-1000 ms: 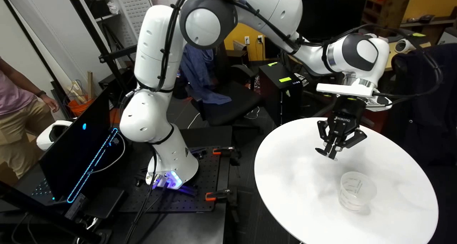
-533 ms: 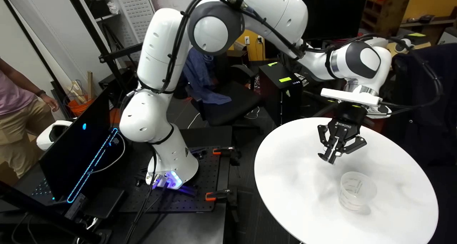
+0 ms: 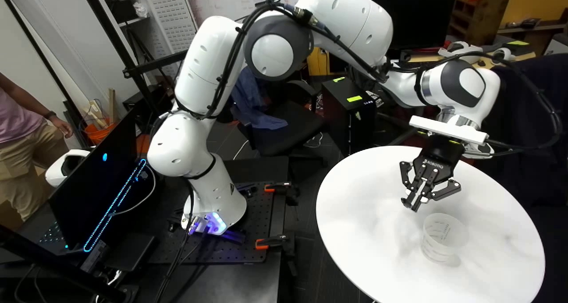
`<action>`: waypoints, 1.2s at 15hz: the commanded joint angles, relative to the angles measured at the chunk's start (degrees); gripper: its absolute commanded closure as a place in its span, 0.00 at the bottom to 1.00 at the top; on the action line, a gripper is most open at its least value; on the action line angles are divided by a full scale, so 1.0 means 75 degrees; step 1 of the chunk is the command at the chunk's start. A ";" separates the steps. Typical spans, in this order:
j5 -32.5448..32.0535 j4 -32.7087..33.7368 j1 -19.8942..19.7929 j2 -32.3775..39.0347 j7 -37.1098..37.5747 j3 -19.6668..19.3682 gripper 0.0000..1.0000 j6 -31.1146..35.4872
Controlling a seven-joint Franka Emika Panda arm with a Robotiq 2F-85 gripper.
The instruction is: Move the cup to the right, place the pen inside the cup
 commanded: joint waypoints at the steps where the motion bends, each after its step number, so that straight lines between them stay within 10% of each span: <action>1: -0.0157 0.0716 -0.0125 0.0395 -0.0444 0.0094 0.97 -0.0416; 18: -0.1211 0.2839 -0.0049 0.1765 -0.2895 -0.0009 0.97 -0.0860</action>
